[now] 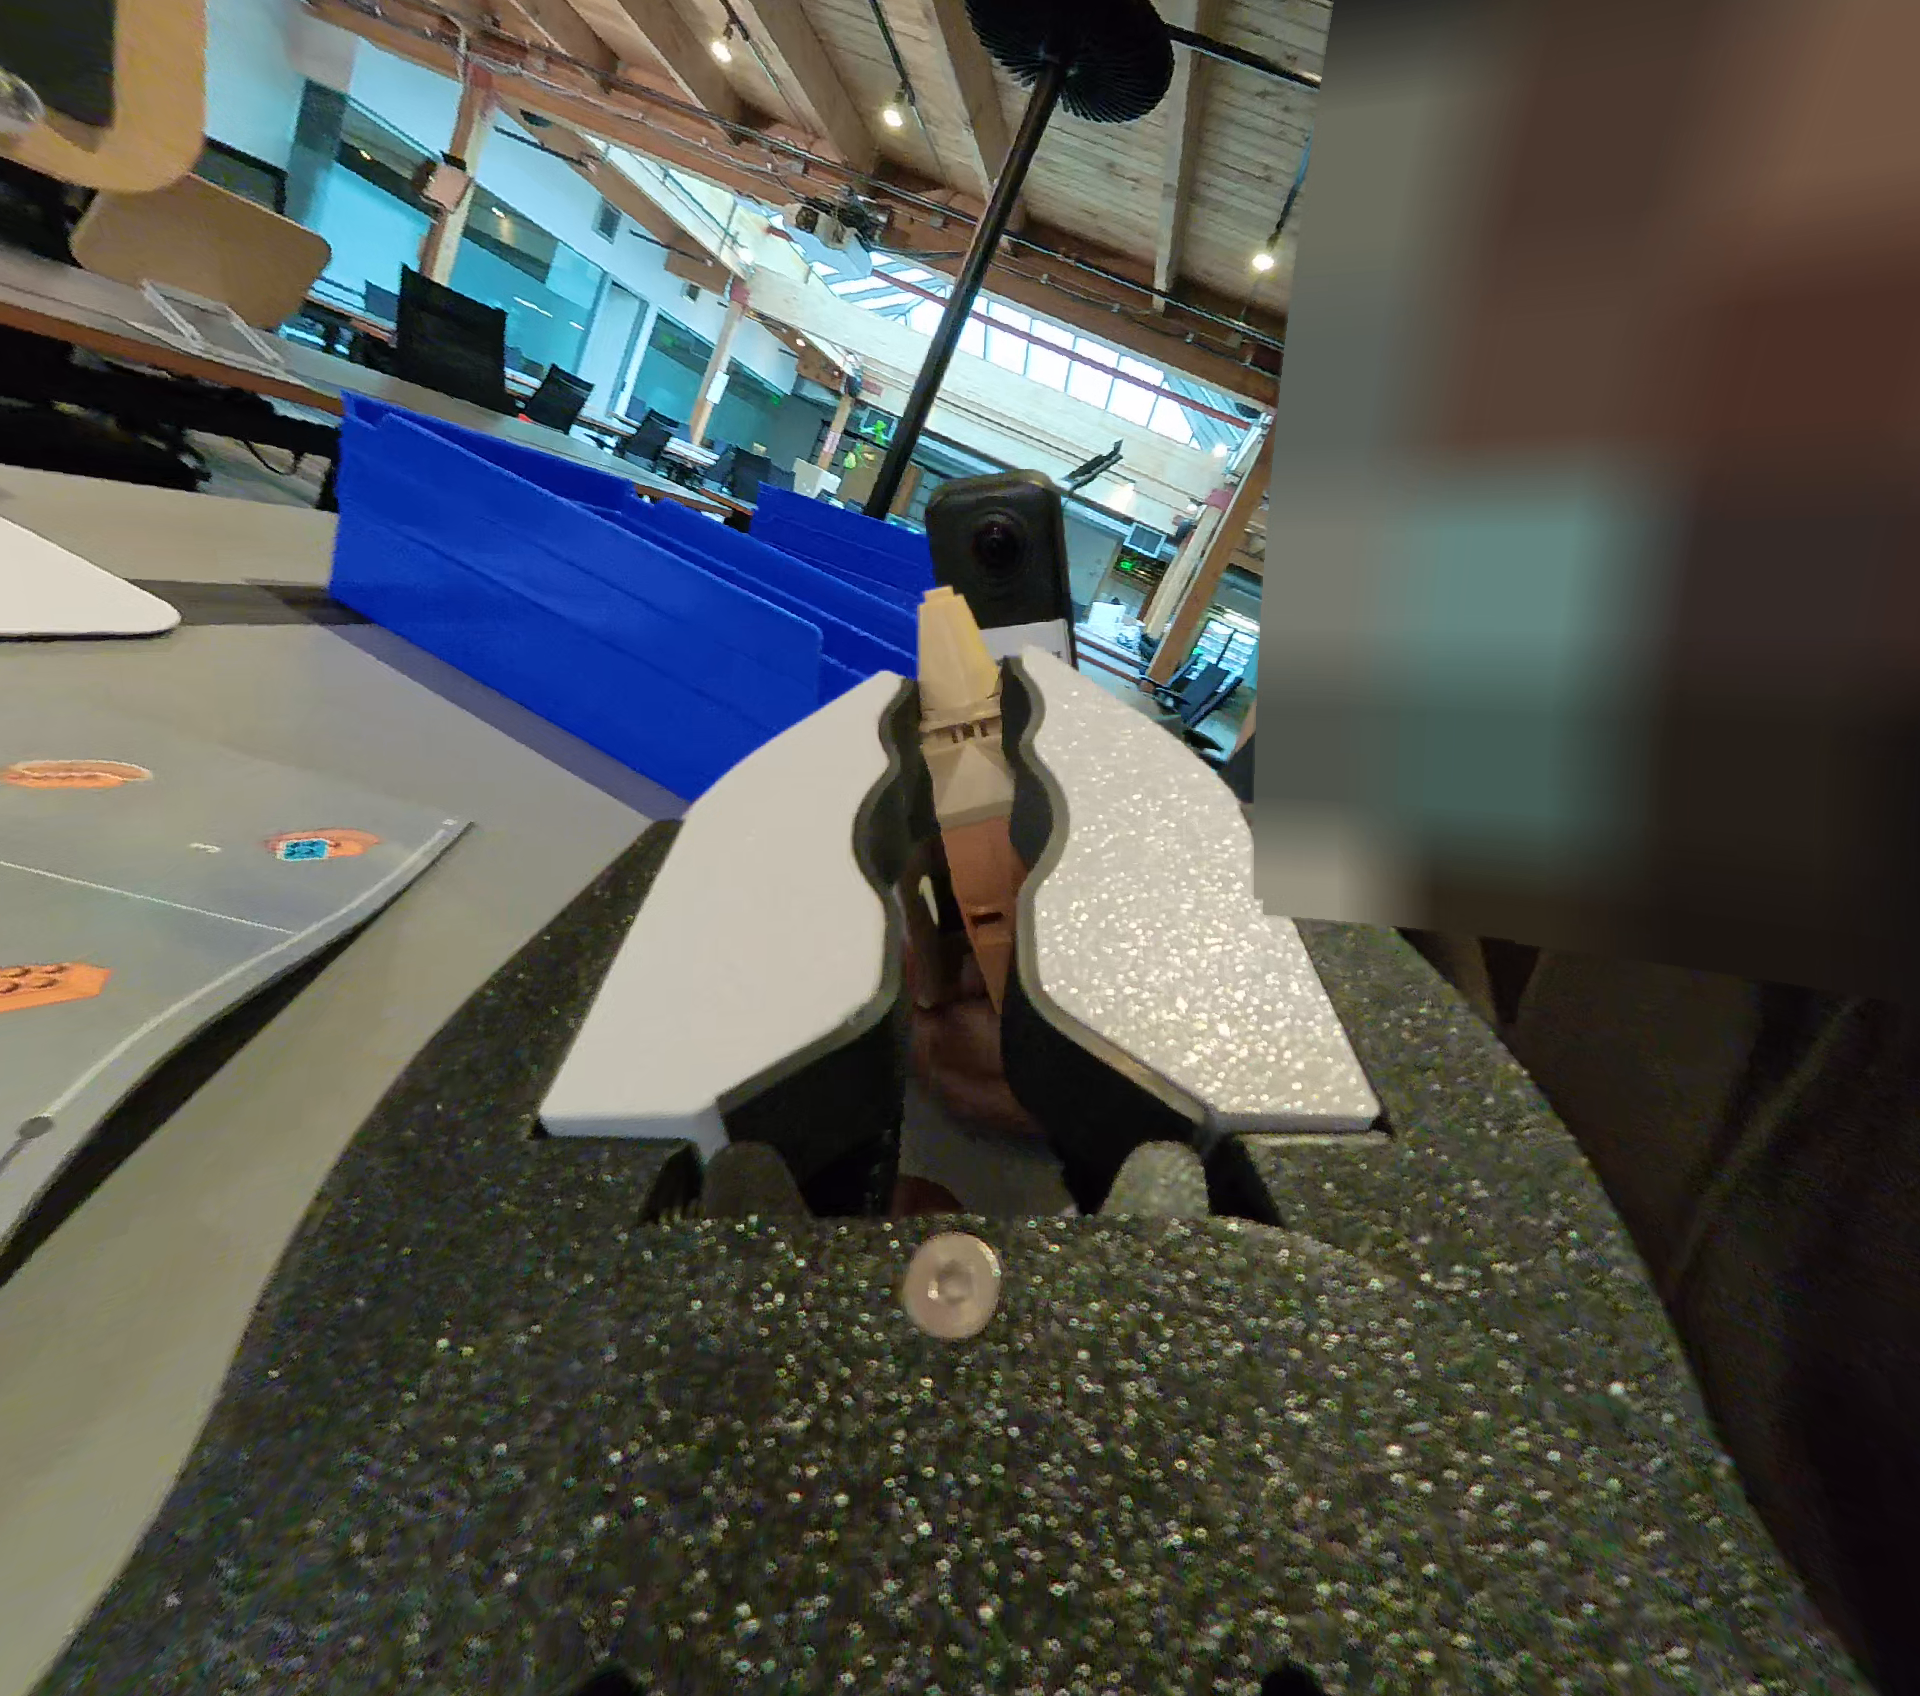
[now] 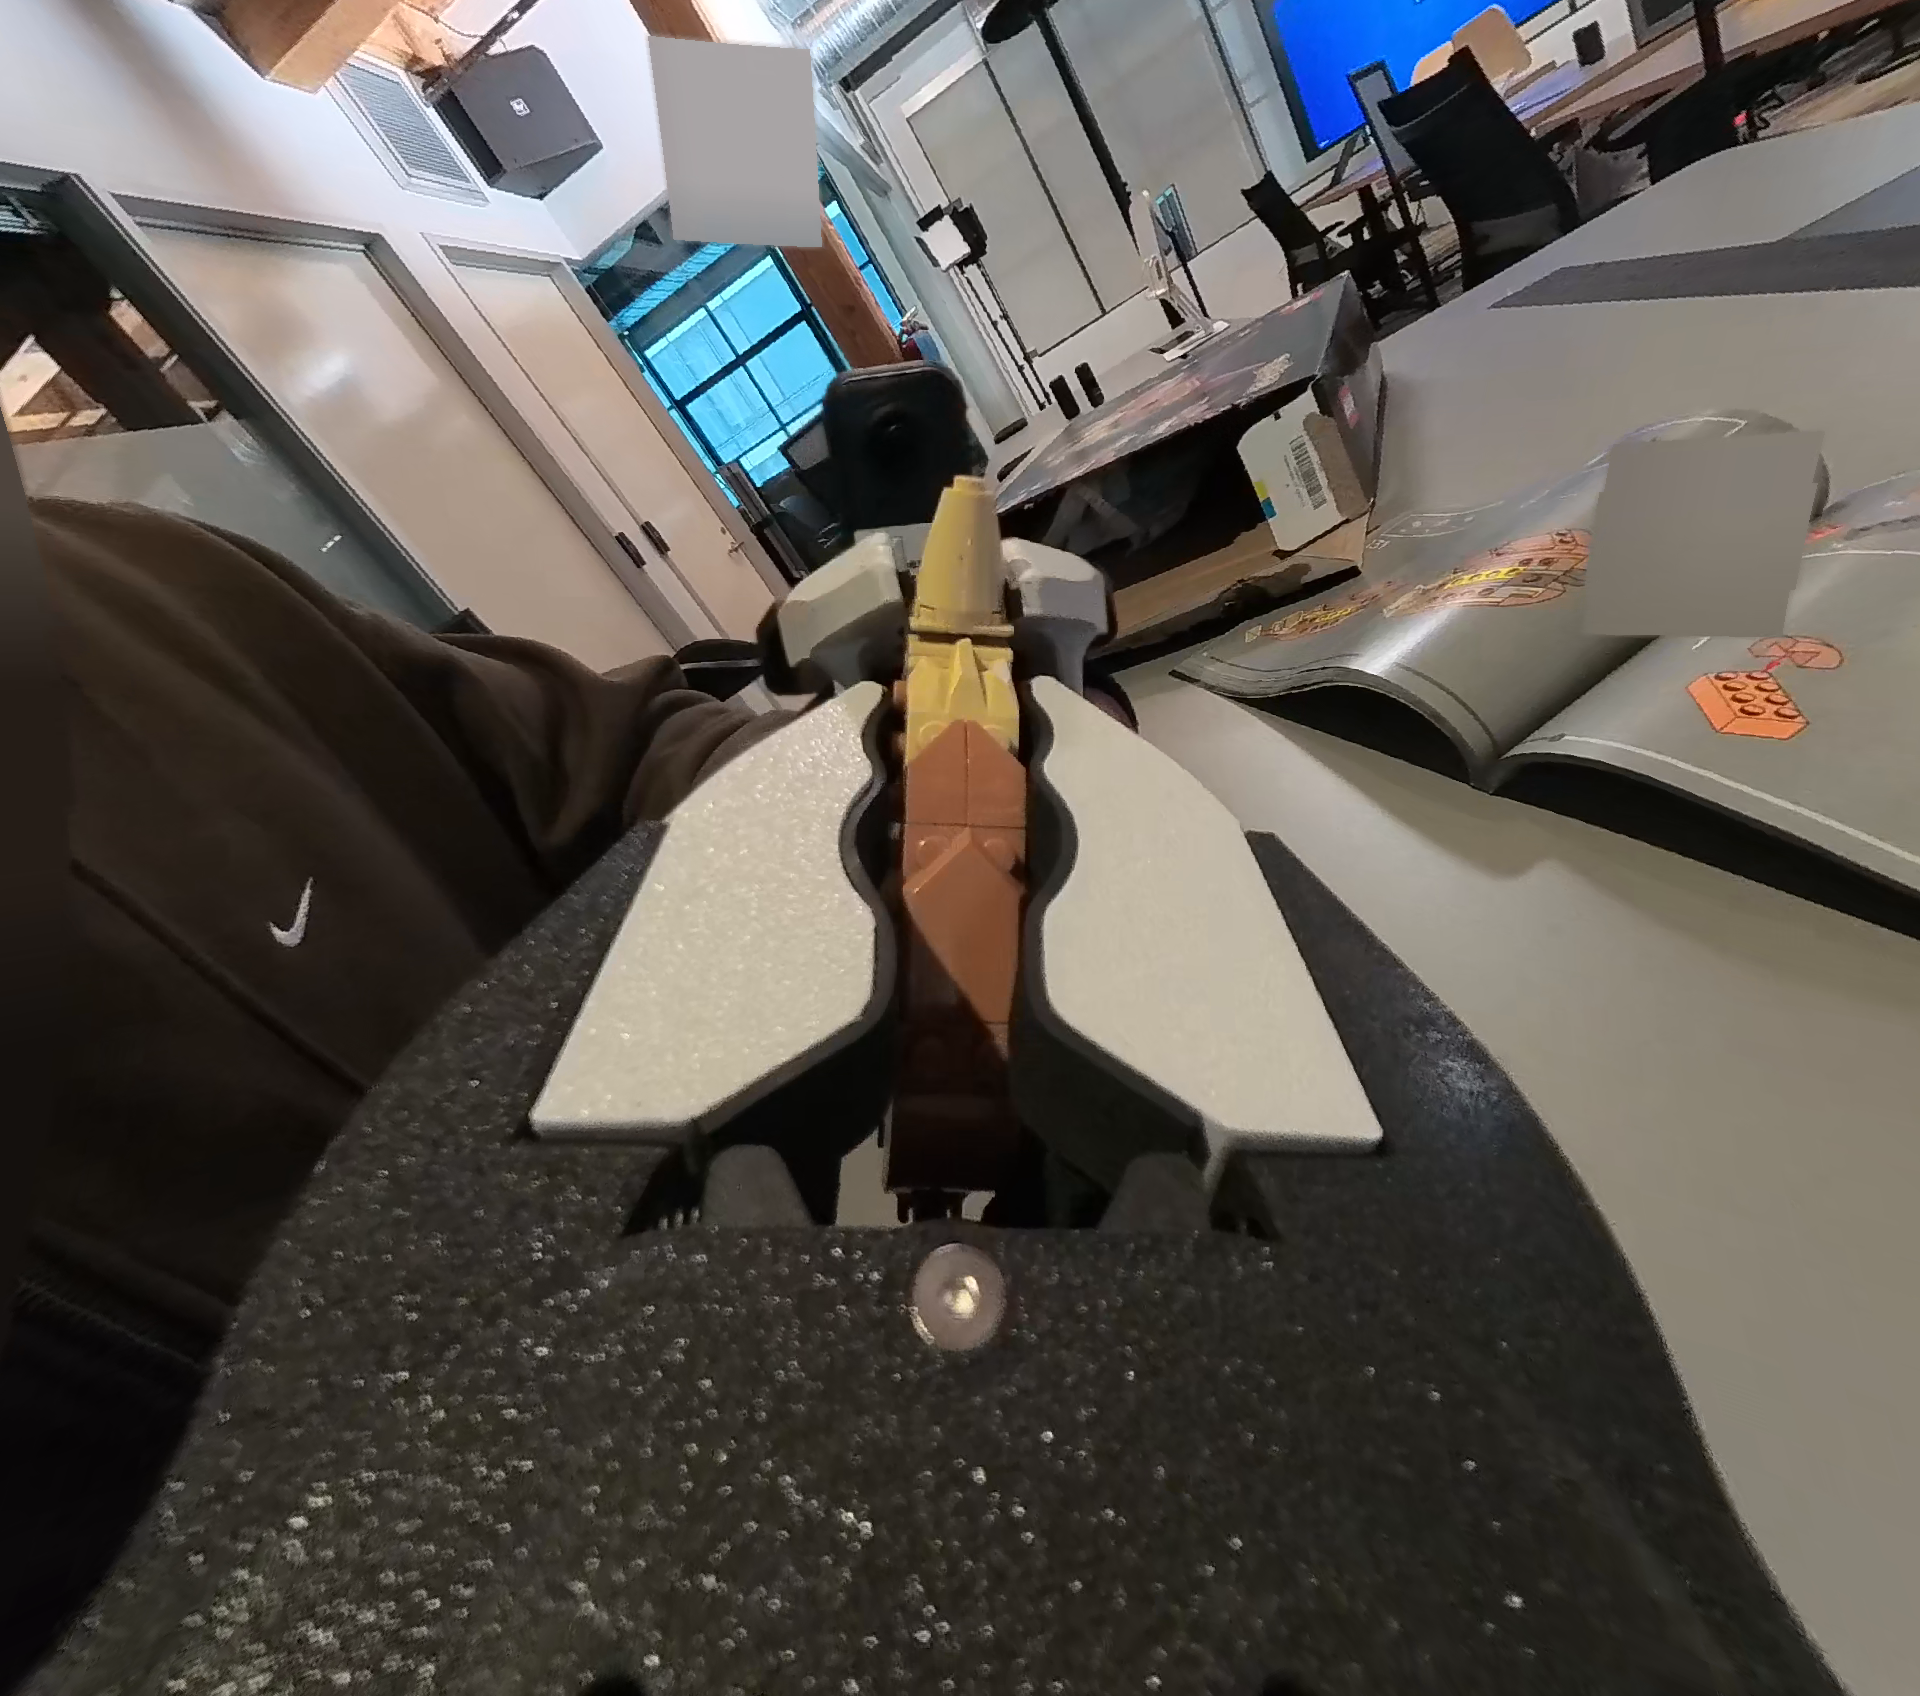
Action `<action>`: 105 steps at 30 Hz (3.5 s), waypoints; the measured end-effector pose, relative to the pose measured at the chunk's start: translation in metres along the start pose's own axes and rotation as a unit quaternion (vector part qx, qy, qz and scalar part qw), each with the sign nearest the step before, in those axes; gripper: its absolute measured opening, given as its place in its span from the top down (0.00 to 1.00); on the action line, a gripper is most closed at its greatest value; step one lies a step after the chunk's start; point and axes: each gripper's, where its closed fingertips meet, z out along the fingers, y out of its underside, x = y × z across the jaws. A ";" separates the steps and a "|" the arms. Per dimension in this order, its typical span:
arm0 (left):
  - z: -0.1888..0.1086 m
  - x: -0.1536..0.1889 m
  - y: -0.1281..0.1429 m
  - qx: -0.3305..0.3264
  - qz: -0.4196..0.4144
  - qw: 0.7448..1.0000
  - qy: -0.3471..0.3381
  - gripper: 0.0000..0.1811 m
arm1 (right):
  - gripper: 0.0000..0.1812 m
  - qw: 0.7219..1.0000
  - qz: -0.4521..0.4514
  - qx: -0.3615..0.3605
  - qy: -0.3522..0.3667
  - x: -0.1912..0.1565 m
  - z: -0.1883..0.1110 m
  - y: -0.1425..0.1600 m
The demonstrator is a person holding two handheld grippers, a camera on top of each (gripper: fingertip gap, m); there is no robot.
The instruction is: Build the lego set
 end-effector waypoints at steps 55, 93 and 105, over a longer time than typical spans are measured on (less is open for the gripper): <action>0.004 0.009 -0.006 -0.047 -0.041 0.997 0.039 0.91 | 0.89 0.999 -0.035 0.009 -0.015 -0.006 -0.001 -0.004; 0.000 0.019 -0.016 -0.136 0.011 0.990 0.045 0.81 | 0.89 0.996 -0.086 -0.011 -0.029 -0.015 0.000 0.001; -0.015 0.017 -0.003 -0.260 0.011 0.965 0.018 0.83 | 0.89 0.993 -0.102 -0.050 -0.021 -0.013 0.005 0.013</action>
